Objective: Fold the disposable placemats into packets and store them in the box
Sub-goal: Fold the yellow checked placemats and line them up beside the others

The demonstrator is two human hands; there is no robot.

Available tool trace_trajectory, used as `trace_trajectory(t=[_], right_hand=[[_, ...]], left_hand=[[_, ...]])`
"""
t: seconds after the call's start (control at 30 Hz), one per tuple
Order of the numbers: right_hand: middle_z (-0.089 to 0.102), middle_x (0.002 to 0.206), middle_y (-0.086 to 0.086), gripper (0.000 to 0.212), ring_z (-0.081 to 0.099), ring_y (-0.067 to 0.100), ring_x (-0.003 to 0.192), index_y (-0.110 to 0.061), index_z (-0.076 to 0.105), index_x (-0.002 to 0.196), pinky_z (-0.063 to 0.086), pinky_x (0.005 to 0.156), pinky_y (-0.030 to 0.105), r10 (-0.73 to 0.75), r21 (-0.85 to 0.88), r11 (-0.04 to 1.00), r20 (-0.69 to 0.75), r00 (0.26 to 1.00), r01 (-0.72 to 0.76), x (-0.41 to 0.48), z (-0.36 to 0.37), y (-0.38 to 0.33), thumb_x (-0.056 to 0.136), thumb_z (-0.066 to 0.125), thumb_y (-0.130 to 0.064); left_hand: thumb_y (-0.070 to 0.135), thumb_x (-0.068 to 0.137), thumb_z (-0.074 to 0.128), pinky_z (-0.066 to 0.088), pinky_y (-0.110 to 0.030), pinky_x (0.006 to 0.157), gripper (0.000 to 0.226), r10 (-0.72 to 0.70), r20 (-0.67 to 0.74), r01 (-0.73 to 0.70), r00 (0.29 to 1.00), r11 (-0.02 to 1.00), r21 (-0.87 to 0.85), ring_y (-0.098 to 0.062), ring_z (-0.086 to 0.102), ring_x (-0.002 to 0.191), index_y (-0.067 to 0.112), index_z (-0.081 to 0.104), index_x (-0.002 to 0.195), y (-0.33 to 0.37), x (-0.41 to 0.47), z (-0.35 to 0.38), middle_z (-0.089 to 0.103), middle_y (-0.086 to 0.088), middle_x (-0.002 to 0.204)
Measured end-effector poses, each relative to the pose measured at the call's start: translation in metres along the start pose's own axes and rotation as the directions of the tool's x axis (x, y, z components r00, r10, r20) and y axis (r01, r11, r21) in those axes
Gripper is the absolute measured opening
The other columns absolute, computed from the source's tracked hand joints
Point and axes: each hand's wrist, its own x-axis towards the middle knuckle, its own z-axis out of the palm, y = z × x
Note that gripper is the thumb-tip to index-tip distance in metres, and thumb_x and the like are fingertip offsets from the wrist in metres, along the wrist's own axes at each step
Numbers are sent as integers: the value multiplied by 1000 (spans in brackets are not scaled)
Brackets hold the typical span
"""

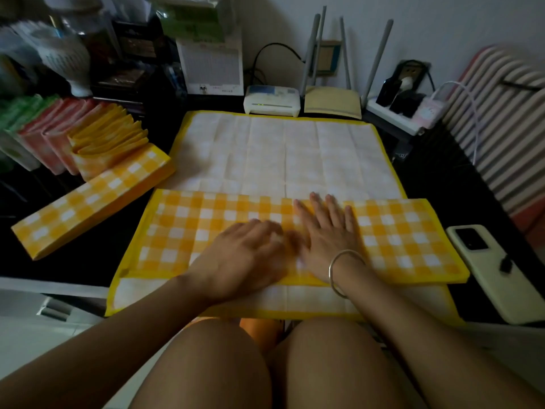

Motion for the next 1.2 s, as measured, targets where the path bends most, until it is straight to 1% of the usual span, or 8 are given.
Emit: trace_trajectory(t=[0.13,0.37,0.57,0.73,0.8,0.9,1.07,1.2], right_hand=[[-13,160,-6,78,-16,23,146,-42,-5,150,-8,116,52,6,21,1000,-7,1000,-6,-1,1,0,75,-10,-65],[-13,160,-6,71,-18,23,146,-41,-6,150,-8,116,52,7,29,1000,-7,1000,-6,-2,-2,-1,83,-2,-66],[-12,160,-11,72,-19,16,145,-44,5,150,-10,117,47,-6,171,985,138,990,-18,8,-14,8,89,34,-69],[27,156,4,52,7,15,147,-27,43,141,6,117,29,46,811,582,44,998,-63,5,-39,24,92,59,-34],[36,151,3,50,17,15,145,-26,51,136,9,116,27,-76,675,734,-30,997,77,-13,-44,29,91,55,-48],[31,153,-5,83,20,16,145,-33,43,141,7,118,36,-306,252,930,128,943,268,-48,-45,32,78,20,-82],[62,124,4,54,58,29,113,-22,51,130,43,94,38,-291,22,956,11,957,291,-72,-55,33,95,20,-49],[66,98,3,30,61,33,88,-24,38,125,34,62,35,-265,20,964,38,964,264,-71,-75,36,103,24,-40]], left_hand=[[49,91,59,51,-39,61,31,108,82,-104,991,993,-48,-24,59,84,18,63,88,-1,-2,-6,64,-1,98],[22,103,44,50,-36,46,23,309,99,-320,946,937,139,-25,65,78,5,59,102,3,-10,-4,65,-11,91],[11,105,32,51,-35,43,28,317,133,-336,939,929,156,-28,70,89,2,58,102,4,-14,-1,68,-16,96],[10,96,44,48,-34,42,22,208,131,-225,969,965,132,-23,66,69,5,65,100,6,-15,-5,68,-10,90],[11,91,47,43,-34,40,16,129,119,-141,984,985,101,-21,57,56,9,63,94,8,-13,-9,63,-4,76],[15,84,52,32,-30,37,10,-14,102,12,995,1000,23,-20,47,44,15,52,94,12,-9,-14,52,2,59],[31,92,37,29,-29,40,21,-181,12,181,983,983,-22,-31,51,42,17,52,89,14,2,-21,54,-4,51],[37,97,30,41,-40,55,31,-279,185,288,942,957,-24,-39,58,68,15,52,99,20,18,-35,64,-11,75]])
